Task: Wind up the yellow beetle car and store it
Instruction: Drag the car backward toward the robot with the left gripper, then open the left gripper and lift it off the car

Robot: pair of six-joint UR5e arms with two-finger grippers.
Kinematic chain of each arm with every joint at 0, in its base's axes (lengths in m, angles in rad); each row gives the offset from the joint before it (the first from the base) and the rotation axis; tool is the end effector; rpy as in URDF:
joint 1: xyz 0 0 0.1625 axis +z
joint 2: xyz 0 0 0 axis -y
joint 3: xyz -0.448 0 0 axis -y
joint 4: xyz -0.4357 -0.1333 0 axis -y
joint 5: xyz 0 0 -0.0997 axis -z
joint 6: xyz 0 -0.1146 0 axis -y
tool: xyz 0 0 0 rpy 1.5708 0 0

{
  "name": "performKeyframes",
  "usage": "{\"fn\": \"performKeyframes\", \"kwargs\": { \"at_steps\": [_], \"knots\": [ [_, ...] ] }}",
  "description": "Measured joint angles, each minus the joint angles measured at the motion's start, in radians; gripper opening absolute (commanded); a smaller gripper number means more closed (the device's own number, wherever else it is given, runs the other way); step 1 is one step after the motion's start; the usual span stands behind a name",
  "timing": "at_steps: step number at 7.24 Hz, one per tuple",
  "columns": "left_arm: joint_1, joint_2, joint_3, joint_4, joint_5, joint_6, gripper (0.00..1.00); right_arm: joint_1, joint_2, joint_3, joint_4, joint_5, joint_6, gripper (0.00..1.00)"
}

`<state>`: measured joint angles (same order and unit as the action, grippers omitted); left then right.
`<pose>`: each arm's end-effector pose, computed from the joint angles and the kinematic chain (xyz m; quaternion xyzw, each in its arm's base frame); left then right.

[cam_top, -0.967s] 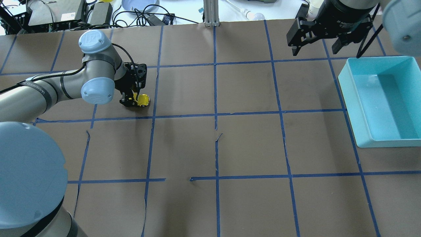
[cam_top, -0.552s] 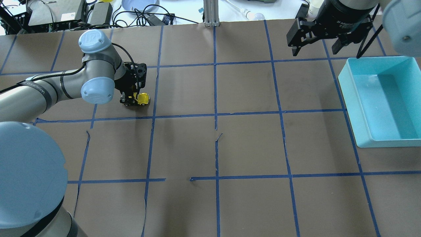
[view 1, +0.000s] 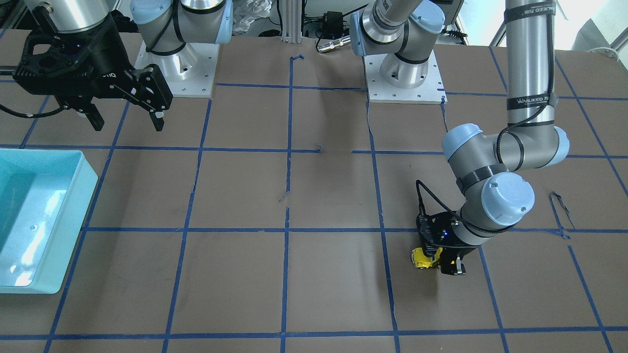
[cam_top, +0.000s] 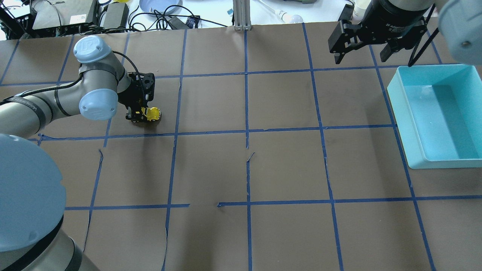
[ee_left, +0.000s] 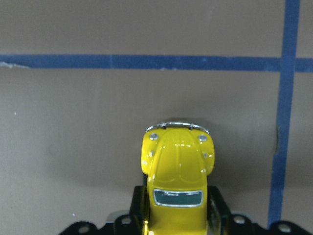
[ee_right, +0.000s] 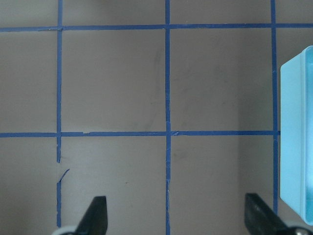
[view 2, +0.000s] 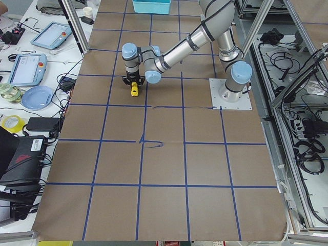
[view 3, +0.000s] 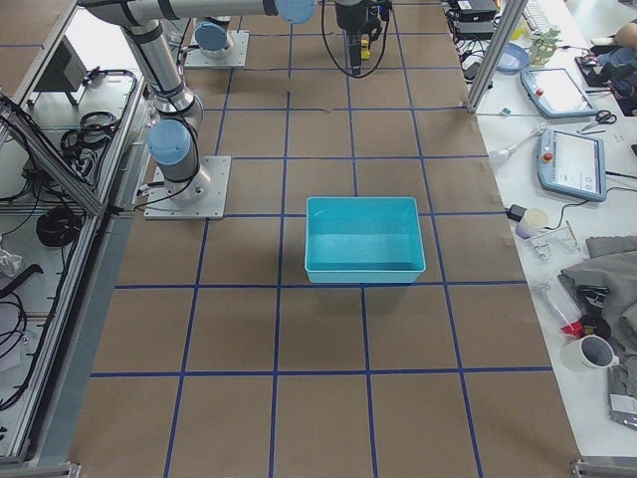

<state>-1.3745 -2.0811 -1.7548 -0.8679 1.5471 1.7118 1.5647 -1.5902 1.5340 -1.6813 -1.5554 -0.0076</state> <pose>-0.0058 -0.6683 0.1609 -0.6873 -0.7263 0.0122 0.0034 0.1317 -0.5445 0.5384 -0.0014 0.9965 -0.0833 0.0071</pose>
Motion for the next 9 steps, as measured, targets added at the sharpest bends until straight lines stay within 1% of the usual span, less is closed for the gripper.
{"fn": "performKeyframes", "kwargs": {
  "at_steps": [3,5,6,7,8,9],
  "knots": [
    [0.077,-0.001,-0.005,0.008,-0.018,0.122,0.18,0.000,0.000,0.000,0.000,0.000,0.000,1.00],
    [0.119,0.001,-0.010,0.008,-0.019,0.159,0.18,0.000,0.000,0.000,0.000,0.000,0.000,1.00],
    [0.133,0.002,-0.010,0.008,-0.019,0.164,0.23,0.000,0.000,0.000,0.000,0.000,0.000,1.00],
    [0.142,0.003,-0.011,0.008,-0.018,0.165,0.42,0.000,0.000,0.000,0.000,0.000,0.000,1.00],
    [0.146,0.004,-0.011,0.008,-0.017,0.166,0.75,0.000,0.000,0.000,0.001,0.000,0.000,1.00],
    [0.147,0.004,-0.011,0.006,-0.015,0.166,1.00,0.000,0.000,0.000,0.001,0.000,0.000,1.00]
  ]
}}
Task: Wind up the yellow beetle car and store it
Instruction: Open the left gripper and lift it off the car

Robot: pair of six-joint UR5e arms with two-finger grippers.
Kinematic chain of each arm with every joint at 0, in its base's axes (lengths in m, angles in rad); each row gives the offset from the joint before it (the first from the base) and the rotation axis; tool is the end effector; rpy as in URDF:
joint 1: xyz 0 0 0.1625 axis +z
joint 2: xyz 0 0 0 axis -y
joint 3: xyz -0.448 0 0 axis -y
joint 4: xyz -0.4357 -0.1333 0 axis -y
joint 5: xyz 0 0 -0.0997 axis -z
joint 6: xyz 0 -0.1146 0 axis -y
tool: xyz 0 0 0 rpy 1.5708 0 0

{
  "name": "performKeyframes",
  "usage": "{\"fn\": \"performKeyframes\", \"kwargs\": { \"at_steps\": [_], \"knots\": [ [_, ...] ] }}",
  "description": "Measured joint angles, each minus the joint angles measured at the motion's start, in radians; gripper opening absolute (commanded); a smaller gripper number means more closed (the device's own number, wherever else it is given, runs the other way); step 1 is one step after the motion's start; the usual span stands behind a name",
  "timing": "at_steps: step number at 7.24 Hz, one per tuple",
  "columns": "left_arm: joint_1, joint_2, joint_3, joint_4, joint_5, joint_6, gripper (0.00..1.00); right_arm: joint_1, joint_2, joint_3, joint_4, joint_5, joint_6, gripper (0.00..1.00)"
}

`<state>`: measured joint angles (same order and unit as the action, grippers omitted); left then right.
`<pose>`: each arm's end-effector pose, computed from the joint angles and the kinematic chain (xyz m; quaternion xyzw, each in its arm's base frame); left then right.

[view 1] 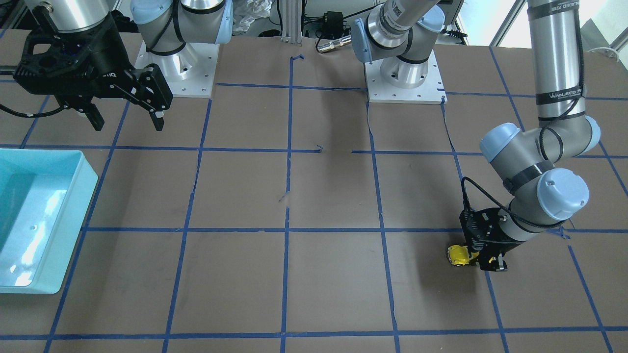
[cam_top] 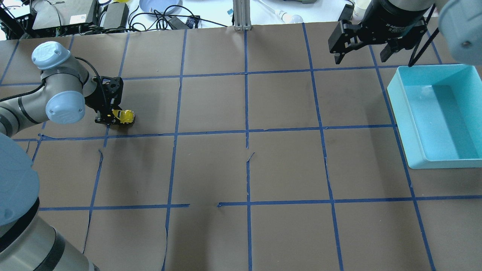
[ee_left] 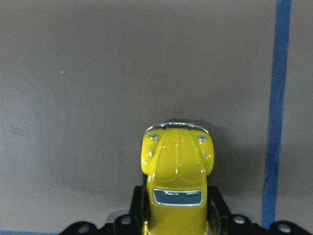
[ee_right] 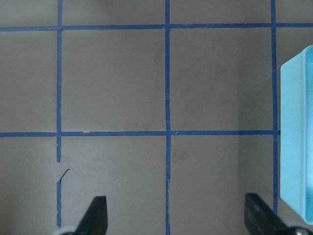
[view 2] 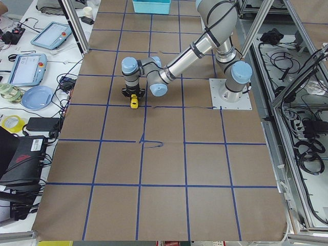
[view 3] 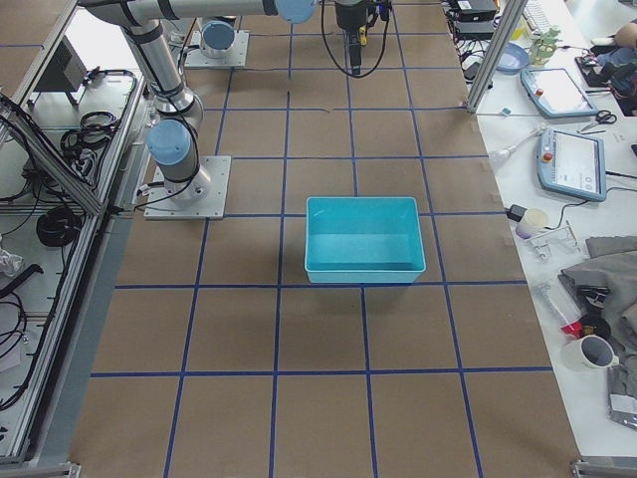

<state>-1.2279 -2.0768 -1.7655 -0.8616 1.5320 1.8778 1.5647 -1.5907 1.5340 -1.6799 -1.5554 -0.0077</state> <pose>0.0891 -0.6593 0.1598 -0.6942 -0.7195 0.0193 0.0048 0.1317 -0.5441 0.5385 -0.0014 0.9965 -0.0829 0.0071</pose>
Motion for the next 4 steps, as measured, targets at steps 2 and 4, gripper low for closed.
{"fn": "performKeyframes", "kwargs": {
  "at_steps": [2,4],
  "knots": [
    [0.001,0.002,0.002,-0.003,0.002,-0.001,1.00,0.000,0.000,0.000,0.000,0.000,0.000,1.00],
    [0.001,0.006,0.004,-0.006,0.001,-0.002,1.00,0.000,0.000,0.000,-0.001,0.000,0.000,1.00]
  ]
}}
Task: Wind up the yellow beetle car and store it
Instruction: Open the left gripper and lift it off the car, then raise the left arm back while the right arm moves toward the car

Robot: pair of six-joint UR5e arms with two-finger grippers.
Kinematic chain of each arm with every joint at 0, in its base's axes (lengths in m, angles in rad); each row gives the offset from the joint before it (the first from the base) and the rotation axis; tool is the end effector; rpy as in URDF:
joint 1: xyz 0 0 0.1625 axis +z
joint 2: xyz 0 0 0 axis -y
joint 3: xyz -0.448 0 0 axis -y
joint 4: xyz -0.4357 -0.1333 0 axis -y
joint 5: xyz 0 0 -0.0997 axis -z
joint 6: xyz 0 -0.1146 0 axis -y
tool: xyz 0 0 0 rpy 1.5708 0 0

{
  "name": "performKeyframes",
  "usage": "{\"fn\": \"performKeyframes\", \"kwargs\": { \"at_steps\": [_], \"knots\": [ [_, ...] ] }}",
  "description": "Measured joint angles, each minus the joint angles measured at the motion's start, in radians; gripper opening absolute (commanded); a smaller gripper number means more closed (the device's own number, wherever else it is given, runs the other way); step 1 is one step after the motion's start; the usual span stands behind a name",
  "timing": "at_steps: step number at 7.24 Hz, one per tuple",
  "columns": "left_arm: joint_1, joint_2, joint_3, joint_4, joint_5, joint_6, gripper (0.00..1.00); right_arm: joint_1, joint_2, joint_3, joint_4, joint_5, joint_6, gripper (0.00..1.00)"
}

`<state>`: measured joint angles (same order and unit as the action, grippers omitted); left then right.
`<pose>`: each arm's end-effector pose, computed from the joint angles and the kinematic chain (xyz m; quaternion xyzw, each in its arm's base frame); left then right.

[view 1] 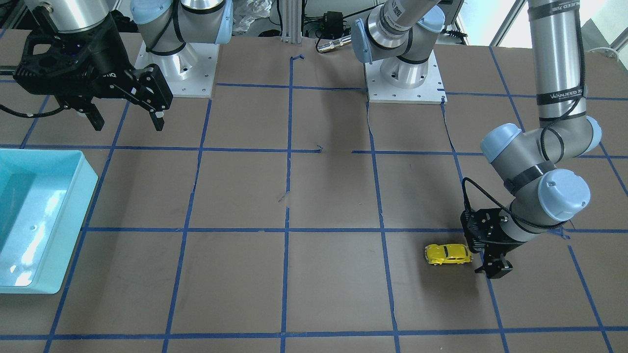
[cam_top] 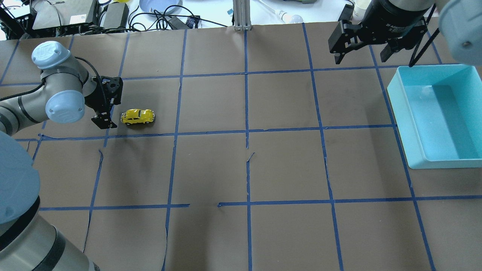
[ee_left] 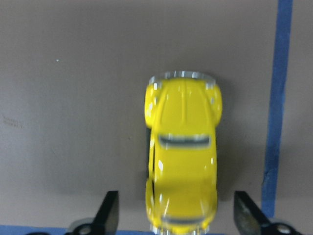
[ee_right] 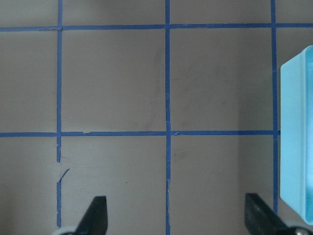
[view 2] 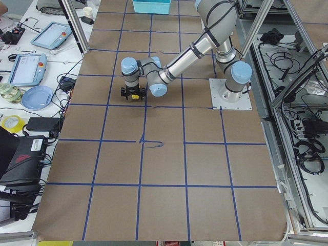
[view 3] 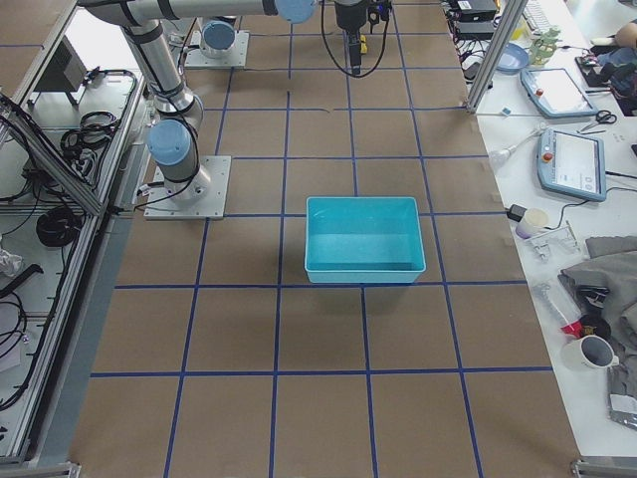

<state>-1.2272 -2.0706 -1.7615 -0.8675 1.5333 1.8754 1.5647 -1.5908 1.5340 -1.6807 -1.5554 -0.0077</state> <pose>0.0900 -0.6600 0.1650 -0.6931 -0.7205 0.0196 0.0026 0.1317 -0.5442 0.5387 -0.0014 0.9965 -0.0833 0.0071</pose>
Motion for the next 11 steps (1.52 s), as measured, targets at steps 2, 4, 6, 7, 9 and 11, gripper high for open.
{"fn": "performKeyframes", "kwargs": {
  "at_steps": [2,4,6,7,9,11],
  "knots": [
    [-0.005,0.009,0.002,-0.006,-0.005,-0.019,1.00,0.000,0.000,0.000,0.000,0.000,0.000,1.00],
    [-0.042,0.040,0.015,-0.045,-0.033,-0.115,1.00,0.000,0.000,0.000,0.001,0.000,0.000,1.00],
    [-0.120,0.098,0.068,-0.154,-0.051,-0.286,1.00,0.000,0.000,0.000,0.001,0.000,0.000,1.00],
    [-0.165,0.128,0.096,-0.208,-0.047,-0.404,1.00,0.000,0.000,0.000,0.001,0.000,0.000,1.00],
    [-0.227,0.192,0.118,-0.282,-0.013,-0.665,1.00,0.000,0.000,0.000,0.001,0.000,0.000,1.00],
    [-0.244,0.263,0.120,-0.340,-0.009,-0.929,1.00,0.000,0.000,0.000,0.001,0.000,0.000,1.00]
  ]
}}
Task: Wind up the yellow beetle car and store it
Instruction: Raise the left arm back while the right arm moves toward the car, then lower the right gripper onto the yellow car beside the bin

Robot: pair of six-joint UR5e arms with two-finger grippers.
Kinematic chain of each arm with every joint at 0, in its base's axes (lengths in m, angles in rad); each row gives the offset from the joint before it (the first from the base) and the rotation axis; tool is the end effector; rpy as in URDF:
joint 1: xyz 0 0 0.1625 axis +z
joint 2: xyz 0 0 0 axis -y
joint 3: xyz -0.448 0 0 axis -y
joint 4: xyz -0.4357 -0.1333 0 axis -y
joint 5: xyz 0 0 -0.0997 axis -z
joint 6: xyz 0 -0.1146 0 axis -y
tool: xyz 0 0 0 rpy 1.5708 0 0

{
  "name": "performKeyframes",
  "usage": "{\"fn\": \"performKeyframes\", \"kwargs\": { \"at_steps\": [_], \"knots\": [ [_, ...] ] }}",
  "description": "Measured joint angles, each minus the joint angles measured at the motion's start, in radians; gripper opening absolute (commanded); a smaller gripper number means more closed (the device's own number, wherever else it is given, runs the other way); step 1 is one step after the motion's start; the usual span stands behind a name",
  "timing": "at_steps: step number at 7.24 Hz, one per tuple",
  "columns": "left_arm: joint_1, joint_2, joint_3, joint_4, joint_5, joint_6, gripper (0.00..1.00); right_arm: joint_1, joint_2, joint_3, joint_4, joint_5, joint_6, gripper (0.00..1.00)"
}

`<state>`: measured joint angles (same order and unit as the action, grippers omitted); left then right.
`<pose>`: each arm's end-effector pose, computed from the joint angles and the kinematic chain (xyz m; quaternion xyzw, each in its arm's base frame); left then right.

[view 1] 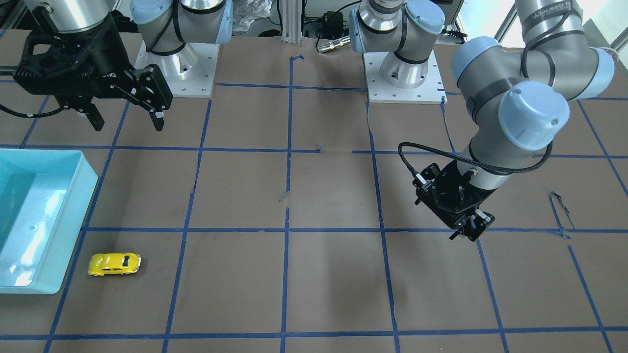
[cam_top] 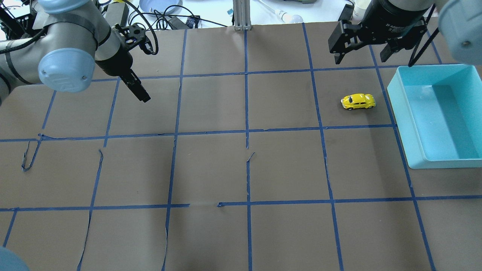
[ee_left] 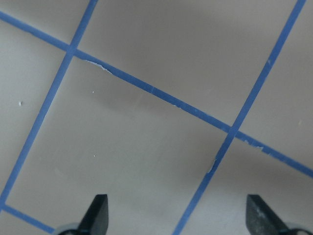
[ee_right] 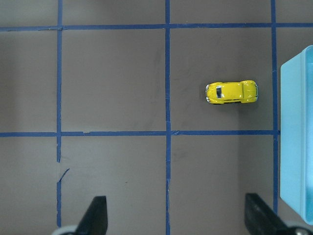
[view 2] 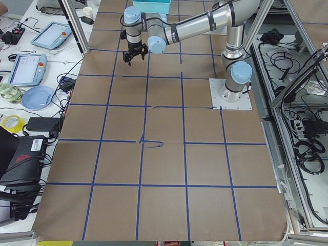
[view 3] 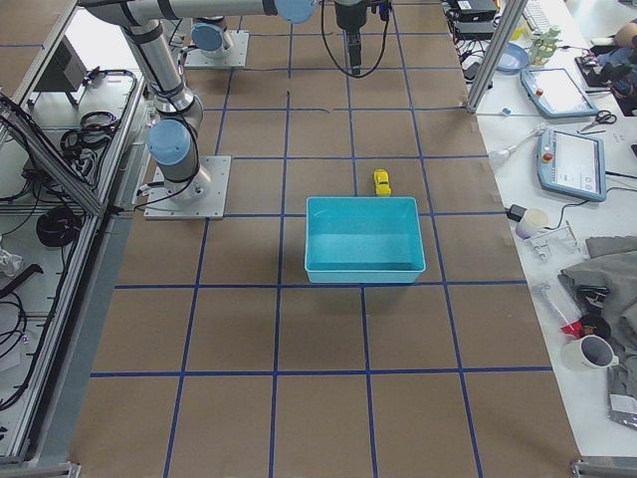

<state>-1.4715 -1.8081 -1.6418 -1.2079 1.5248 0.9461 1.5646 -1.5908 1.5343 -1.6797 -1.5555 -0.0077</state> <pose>-0.0758 -0.6369 0.3569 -0.4112 -0.9109 0.0351 0.0063 0.1317 -0.5441 0.5384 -0.0014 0.9966 -0.0827 0.0070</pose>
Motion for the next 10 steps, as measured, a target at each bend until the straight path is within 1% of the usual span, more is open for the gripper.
{"fn": "performKeyframes", "kwargs": {
  "at_steps": [3,5,6,8,9,10],
  "knots": [
    [-0.040,0.093,0.000,-0.069,0.019,-0.432,1.00,0.000,0.001,0.001,0.000,0.000,-0.001,1.00],
    [-0.050,0.168,0.001,-0.148,0.029,-0.629,1.00,-0.004,0.007,0.001,-0.002,0.000,-0.007,1.00],
    [-0.050,0.206,0.001,-0.190,0.041,-0.686,1.00,-0.010,0.014,0.001,-0.006,0.000,-0.029,1.00],
    [-0.051,0.258,-0.005,-0.223,0.062,-0.776,1.00,-0.037,0.050,0.001,-0.010,0.000,-0.132,1.00],
    [-0.051,0.273,-0.009,-0.228,0.065,-0.795,1.00,-0.055,0.084,0.002,-0.011,-0.001,-0.214,1.00],
    [-0.050,0.284,-0.011,-0.230,0.067,-0.801,1.00,-0.076,0.128,0.012,-0.031,-0.003,-0.353,1.00]
  ]
}}
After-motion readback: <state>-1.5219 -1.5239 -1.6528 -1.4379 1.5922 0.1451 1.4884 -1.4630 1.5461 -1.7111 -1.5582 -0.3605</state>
